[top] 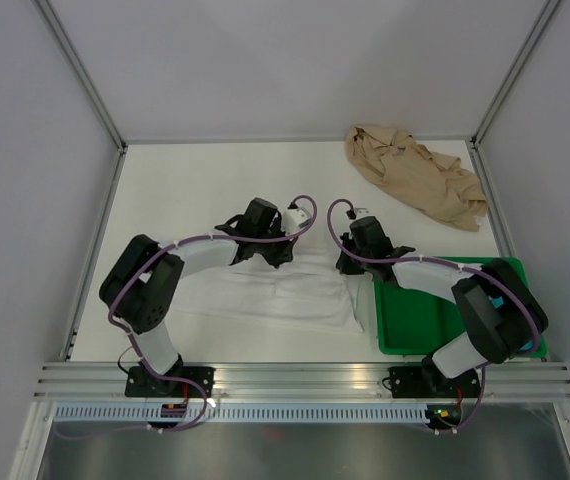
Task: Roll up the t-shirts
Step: Fold the tshirt
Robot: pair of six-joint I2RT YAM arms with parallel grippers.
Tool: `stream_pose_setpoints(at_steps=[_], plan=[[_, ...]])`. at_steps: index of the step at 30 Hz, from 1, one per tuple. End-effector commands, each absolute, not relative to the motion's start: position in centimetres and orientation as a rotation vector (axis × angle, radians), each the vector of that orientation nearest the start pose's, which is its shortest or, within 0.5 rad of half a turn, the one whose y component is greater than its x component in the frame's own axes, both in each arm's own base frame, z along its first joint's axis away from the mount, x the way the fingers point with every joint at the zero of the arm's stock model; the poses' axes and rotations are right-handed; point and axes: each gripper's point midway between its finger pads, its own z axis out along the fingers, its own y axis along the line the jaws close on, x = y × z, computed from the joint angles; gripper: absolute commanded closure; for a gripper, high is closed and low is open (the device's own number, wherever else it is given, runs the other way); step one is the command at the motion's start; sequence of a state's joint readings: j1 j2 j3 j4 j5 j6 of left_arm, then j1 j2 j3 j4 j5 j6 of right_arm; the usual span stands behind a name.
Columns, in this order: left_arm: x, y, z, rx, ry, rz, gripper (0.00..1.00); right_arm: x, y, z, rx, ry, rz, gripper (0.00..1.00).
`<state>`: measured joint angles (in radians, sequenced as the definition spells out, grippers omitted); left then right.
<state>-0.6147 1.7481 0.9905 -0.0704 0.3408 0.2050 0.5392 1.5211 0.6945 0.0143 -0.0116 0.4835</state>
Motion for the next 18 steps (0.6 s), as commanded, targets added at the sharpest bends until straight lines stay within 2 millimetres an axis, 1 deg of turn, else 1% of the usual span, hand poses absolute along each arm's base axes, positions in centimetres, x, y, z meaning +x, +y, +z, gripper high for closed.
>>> stream_pose_setpoints(at_steps=[1, 3, 4, 5, 7, 8, 9, 10, 12, 13, 14, 15, 16, 17, 18], plan=[[31.4, -28.6, 3.6, 1.077, 2.17, -0.615, 0.96, 31.4, 19.7, 3.6, -0.042, 2.403, 0.439, 1.0], [31.1, -28.7, 3.3, 1.096, 2.175, -0.628, 0.93, 31.4, 19.5, 3.3, -0.038, 2.412, 0.43, 0.93], [30.6, -28.9, 3.2, 1.113, 2.175, -0.662, 0.86, 31.4, 19.4, 3.4, -0.041, 2.413, 0.426, 0.87], [30.5, -29.0, 3.3, 1.122, 2.173, -0.669, 0.84, 31.6, 19.4, 3.5, -0.048, 2.414, 0.416, 0.8], [30.4, -28.8, 3.3, 1.12, 2.18, -0.66, 0.78, 32.0, 19.4, 4.3, -0.053, 2.39, 0.413, 0.73], [30.5, -28.7, 3.6, 1.115, 2.174, -0.655, 0.78, 31.9, 19.1, 4.5, -0.064, 2.399, 0.393, 0.7], [30.5, -28.7, 3.6, 1.114, 2.175, -0.653, 0.78, 31.8, 19.0, 4.9, -0.066, 2.396, 0.389, 0.69], [30.7, -28.8, 4.1, 1.112, 2.164, -0.649, 0.73, 31.9, 19.0, 5.3, -0.072, 2.389, 0.387, 0.68], [31.0, -28.7, 4.6, 1.109, 2.155, -0.635, 0.69, 32.1, 18.8, 6.5, -0.086, 2.372, 0.378, 0.68], [31.0, -28.7, 5.2, 1.11, 2.151, -0.63, 0.64, 32.0, 18.8, 6.8, -0.09, 2.37, 0.376, 0.67], [31.1, -28.7, 5.5, 1.109, 2.146, -0.626, 0.63, 32.0, 18.8, 7.2, -0.094, 2.369, 0.375, 0.67], [31.1, -28.6, 5.7, 1.109, 2.151, -0.622, 0.63, 32.1, 18.8, 8.1, -0.096, 2.348, 0.381, 0.67], [31.2, -28.6, 6.4, 1.104, 2.142, -0.615, 0.62, 32.1, 18.9, 8.5, -0.102, 2.342, 0.385, 0.67], [31.2, -28.4, 6.6, 1.1, 2.141, -0.606, 0.6, 32.0, 18.8, 9.2, -0.1, 2.331, 0.391, 0.68], [31.4, -28.4, 7.0, 1.095, 2.135, -0.597, 0.6, 32.0, 18.7, 9.5, -0.098, 2.325, 0.39, 0.68]])
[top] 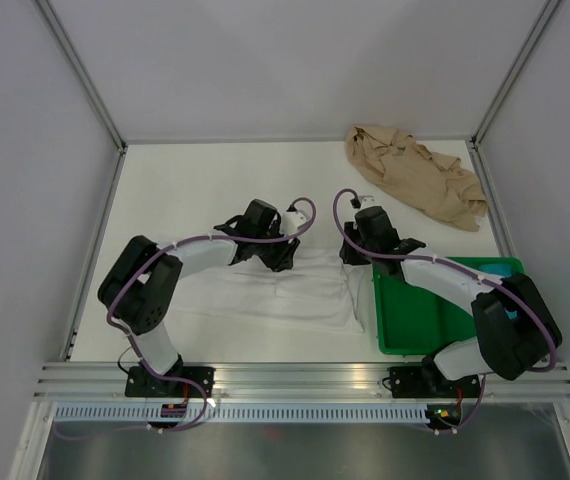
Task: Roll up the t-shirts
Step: Fold the tshirt
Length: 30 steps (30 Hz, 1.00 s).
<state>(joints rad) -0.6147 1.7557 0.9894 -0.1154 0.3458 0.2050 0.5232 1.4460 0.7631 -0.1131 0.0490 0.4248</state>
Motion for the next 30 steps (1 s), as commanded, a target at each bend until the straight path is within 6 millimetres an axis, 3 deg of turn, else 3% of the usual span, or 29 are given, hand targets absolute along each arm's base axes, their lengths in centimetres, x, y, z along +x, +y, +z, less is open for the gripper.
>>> stream_pose_setpoints(at_steps=[1, 3, 7, 14, 22, 30], plan=[[31.4, -28.1, 7.1, 1.091, 2.136, -0.578, 0.57, 32.0, 18.8, 9.8, -0.103, 2.319, 0.391, 0.7], [31.7, -28.0, 8.1, 1.092, 2.107, -0.56, 0.54, 31.8, 18.9, 10.2, -0.107, 2.312, 0.384, 0.75], [31.8, -27.8, 8.3, 1.088, 2.106, -0.542, 0.55, 30.8, 20.9, 9.7, -0.152, 2.33, 0.484, 0.99], [30.3, -29.2, 6.3, 1.103, 2.175, -0.644, 0.65, 30.2, 23.2, 7.5, -0.156, 2.369, 0.634, 1.0], [30.4, -28.0, 2.1, 1.068, 2.343, -0.556, 0.72, 29.4, 21.3, 2.8, -0.074, 2.49, 0.564, 1.0], [30.5, -27.9, 1.9, 1.064, 2.364, -0.554, 0.73, 30.1, 20.2, 1.6, -0.04, 2.498, 0.55, 1.0]])
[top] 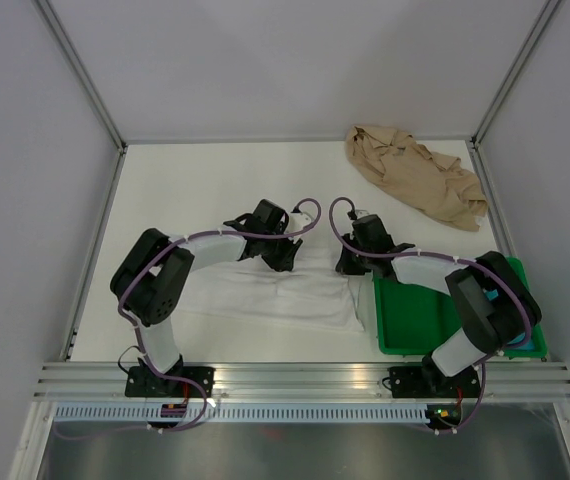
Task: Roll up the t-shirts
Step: Fold the tshirt
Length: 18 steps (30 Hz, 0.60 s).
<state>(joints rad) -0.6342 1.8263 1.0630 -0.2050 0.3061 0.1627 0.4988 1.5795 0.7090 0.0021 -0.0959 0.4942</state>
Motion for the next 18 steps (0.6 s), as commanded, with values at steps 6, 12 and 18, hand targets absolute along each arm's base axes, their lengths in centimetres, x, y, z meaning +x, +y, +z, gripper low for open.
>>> stream_pose_setpoints(at_steps=[6, 12, 18], plan=[[30.7, -28.1, 3.9, 1.079, 2.307, -0.562, 0.71, 31.3, 20.5, 5.0, -0.092, 2.448, 0.531, 1.0], [31.2, -28.8, 8.7, 1.133, 2.146, -0.583, 0.61, 31.3, 19.9, 10.2, -0.154, 2.383, 0.508, 1.0], [30.9, -28.1, 10.9, 1.132, 2.12, -0.557, 0.58, 26.8, 20.1, 9.0, -0.219, 2.498, 0.545, 1.0]])
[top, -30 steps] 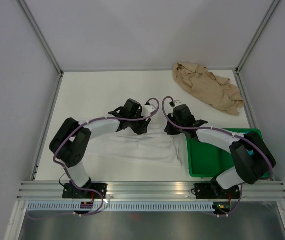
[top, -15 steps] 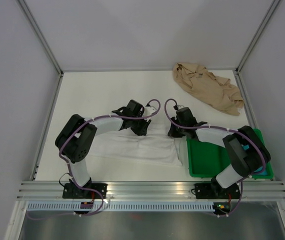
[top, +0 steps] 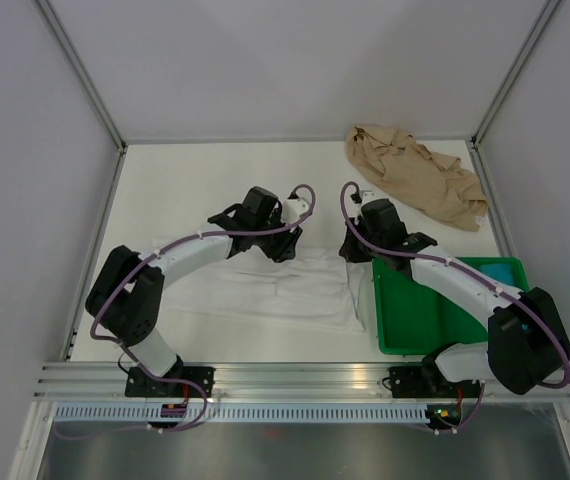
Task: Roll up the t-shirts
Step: Fold the tshirt
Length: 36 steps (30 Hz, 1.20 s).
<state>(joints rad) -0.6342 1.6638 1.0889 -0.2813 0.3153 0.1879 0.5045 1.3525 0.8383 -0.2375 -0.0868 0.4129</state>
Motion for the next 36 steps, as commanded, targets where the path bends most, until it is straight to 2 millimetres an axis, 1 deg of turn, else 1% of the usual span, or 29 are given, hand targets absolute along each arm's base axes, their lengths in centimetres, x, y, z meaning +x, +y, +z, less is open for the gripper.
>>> stream_pose_setpoints(at_steps=[1, 4, 6, 8, 10, 11, 13, 14, 15, 16, 17, 18, 19, 20, 21, 22, 23, 24, 25, 26, 27, 28, 29, 30, 31, 32, 33, 35, 36], plan=[[31.0, -27.6, 10.9, 1.131, 2.131, -0.536, 0.58, 25.9, 20.1, 8.2, -0.229, 2.53, 0.538, 1.0], [31.5, -26.1, 10.8, 1.111, 2.154, -0.458, 0.58, 23.4, 20.7, 6.8, -0.267, 2.597, 0.532, 1.0], [32.1, -24.5, 11.0, 1.073, 2.182, -0.417, 0.58, 22.2, 20.9, 6.1, -0.29, 2.615, 0.501, 1.0], [32.9, -22.4, 11.1, 1.017, 2.221, -0.377, 0.58, 21.2, 20.8, 5.3, -0.278, 2.641, 0.497, 1.0], [33.7, -20.7, 11.7, 0.965, 2.229, -0.334, 0.58, 20.2, 20.5, 4.4, -0.275, 2.668, 0.49, 1.0], [34.4, -19.1, 11.7, 0.92, 2.249, -0.304, 0.58, 20.0, 20.4, 4.3, -0.27, 2.671, 0.494, 1.0], [34.9, -17.3, 12.3, 0.871, 2.256, -0.28, 0.58, 19.2, 19.7, 3.2, -0.259, 2.702, 0.467, 1.0], [35.5, -15.7, 12.6, 0.821, 2.266, -0.263, 0.58, 18.9, 19.4, 2.7, -0.256, 2.719, 0.452, 1.0], [35.4, -14.9, 12.6, 0.799, 2.279, -0.259, 0.58, 18.7, 19.1, 2.3, -0.249, 2.729, 0.432, 1.0], [35.5, -14.2, 13.1, 0.776, 2.27, -0.257, 0.58, 18.2, 18.5, 1.3, -0.252, 2.758, 0.406, 1.0], [35.9, -12.6, 13.3, 0.73, 2.278, -0.24, 0.58, 18.1, 18.3, 0.9, -0.244, 2.767, 0.394, 1.0], [35.8, -11.8, 13.2, 0.709, 2.286, -0.235, 0.57, 18.0, 17.9, 0.4, -0.235, 2.775, 0.363, 1.0], [36.0, -10.3, 13.6, 0.664, 2.285, -0.221, 0.57, 17.8, 17.4, -0.5, -0.231, 2.798, 0.325, 1.0], [36.0, -9.7, 13.7, 0.647, 2.286, -0.212, 0.57, 17.8, 17.4, -0.7, -0.226, 2.808, 0.315, 1.0], [35.9, -8.9, 13.6, 0.631, 2.295, -0.205, 0.57, 18.5, 17.4, -0.7, -0.229, 2.792, 0.288, 1.0], [35.9, -7.6, 13.9, 0.591, 2.295, -0.183, 0.57, 18.8, 17.0, -1.3, -0.224, 2.807, 0.231, 1.0], [35.9, -7.0, 14.0, 0.574, 2.297, -0.173, 0.57, 19.4, 16.7, -1.4, -0.216, 2.804, 0.192, 1.0], [35.7, -6.4, 13.9, 0.567, 2.302, -0.161, 0.57, 20.8, 16.5, -1.4, -0.212, 2.787, 0.13, 1.0], [35.6, -5.6, 13.9, 0.546, 2.306, -0.145, 0.57, 21.3, 16.3, -1.5, -0.216, 2.787, 0.102, 1.0], [35.3, -5.2, 14.1, 0.54, 2.299, -0.129, 0.57, 22.0, 16.3, -1.5, -0.214, 2.782, 0.084, 1.0], [35.2, -4.7, 14.0, 0.539, 2.301, -0.11, 0.57, 23.7, 16.3, -1.0, -0.189, 2.759, 0.085, 1.0], [35.1, -4.2, 14.2, 0.533, 2.297, -0.095, 0.57, 24.5, 16.1, -1.5, -0.208, 2.768, 0.064, 1.0], [34.8, -3.9, 14.3, 0.527, 2.293, -0.081, 0.57, 25.5, 16.0, -1.5, -0.2, 2.768, 0.073, 1.0], [34.7, -3.7, 14.5, 0.524, 2.289, -0.07, 0.57, 26.8, 15.4, -1.5, -0.169, 2.765, 0.071, 1.0], [34.5, -3.5, 14.5, 0.521, 2.29, -0.067, 0.57, 28.6, 15.8, -1.2, -0.166, 2.755, 0.071, 1.0], [34.4, -3.4, 14.6, 0.517, 2.29, -0.065, 0.57, 29.8, 15.5, -1.2, -0.191, 2.75, 0.051, 1.0], [34.3, -3.3, 14.4, 0.523, 2.293, -0.064, 0.57, 32.6, 15.7, -0.6, -0.174, 2.726, 0.042, 1.0], [34.2, -3.2, 14.1, 0.522, 2.303, -0.059, 0.57, 35.1, 15.7, -0.3, -0.209, 2.715, 0.001, 1.0], [34.2, -3.1, 13.8, 0.519, 2.313, -0.055, 0.57, 38.8, 16.9, 1.9, -0.193, 2.647, 0.033, 1.0]])
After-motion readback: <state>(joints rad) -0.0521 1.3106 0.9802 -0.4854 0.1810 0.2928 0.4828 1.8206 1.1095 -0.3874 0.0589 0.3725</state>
